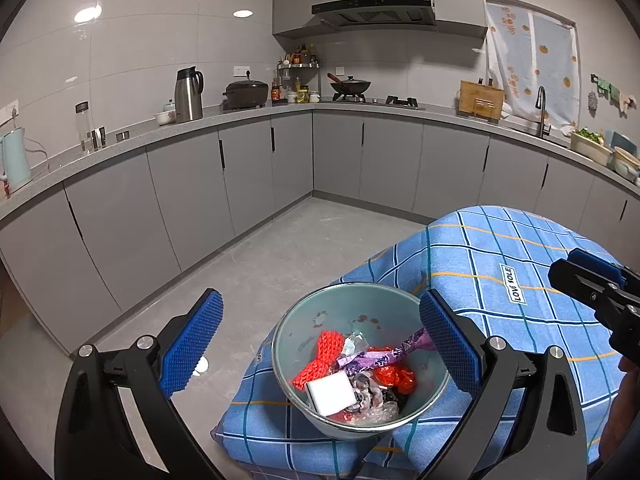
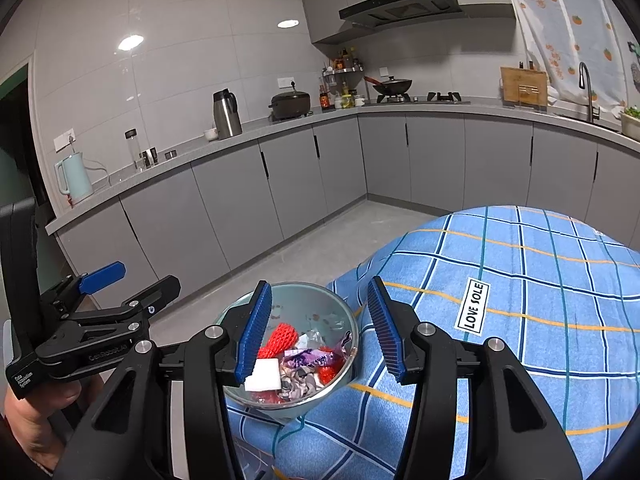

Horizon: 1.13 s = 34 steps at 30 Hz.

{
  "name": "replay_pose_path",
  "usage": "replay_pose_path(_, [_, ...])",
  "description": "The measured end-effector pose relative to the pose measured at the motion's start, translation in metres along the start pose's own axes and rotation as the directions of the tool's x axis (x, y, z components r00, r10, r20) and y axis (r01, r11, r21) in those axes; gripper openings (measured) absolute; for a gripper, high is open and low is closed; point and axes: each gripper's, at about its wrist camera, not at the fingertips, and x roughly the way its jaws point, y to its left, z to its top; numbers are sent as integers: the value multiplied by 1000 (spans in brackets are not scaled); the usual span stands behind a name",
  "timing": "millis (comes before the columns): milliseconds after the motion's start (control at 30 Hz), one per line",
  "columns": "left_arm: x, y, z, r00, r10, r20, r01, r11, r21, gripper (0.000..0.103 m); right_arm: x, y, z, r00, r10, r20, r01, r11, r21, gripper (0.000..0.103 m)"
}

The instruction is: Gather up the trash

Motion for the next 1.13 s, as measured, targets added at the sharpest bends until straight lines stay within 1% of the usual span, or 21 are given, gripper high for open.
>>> replay_pose_path(133, [0, 0, 1, 1000, 19, -3, -19, 1000, -1, 97, 0, 0, 1, 1000, -2, 2, 2, 1000, -1, 50])
replay_pose_path(233, [1, 1, 2, 1000, 16, -5, -16, 1000, -1, 97, 0, 1, 1, 1000, -1, 4, 1, 1000, -1, 50])
replay_pose_path(300, [0, 1, 2, 1000, 31, -5, -31, 1000, 2, 97, 0, 2, 1, 1000, -1, 3, 1, 1000, -4, 50])
replay_pose_path(400, [1, 0, 1, 999, 32, -11, -32, 999, 0, 97, -1, 2, 0, 1000, -1, 5, 1, 1000, -6, 50])
replay_pose_path(533, [4, -1, 1, 997, 67, -26, -67, 998, 5, 98, -1, 2, 0, 1000, -1, 6, 1, 1000, -6, 50])
replay_pose_path(700, [8, -2, -2, 996, 78, -37, -77, 997, 11, 98, -1, 1, 0, 1000, -1, 6, 1, 1000, -4, 50])
replay_pose_path(800, [8, -2, -3, 997, 75, -37, -74, 997, 8, 98, -1, 1, 0, 1000, -2, 8, 2, 1000, -4, 50])
replay_pose_path(867, [6, -4, -3, 998, 58, -27, -57, 998, 20, 98, -2, 0, 0, 1000, -5, 10, 5, 1000, -2, 50])
replay_pose_path(900, [6, -5, -2, 998, 64, -27, -63, 998, 20, 98, -2, 0, 0, 1000, -7, 10, 7, 1000, -2, 51])
replay_pose_path(967, [5, -5, -2, 998, 56, -29, -55, 998, 16, 98, -3, -1, 0, 1000, -9, 14, 9, 1000, 2, 53])
replay_pose_path(1133, [4, -5, -2, 998, 48, -30, -47, 999, 10, 98, -6, -3, 0, 1000, -17, 21, 17, 1000, 3, 53])
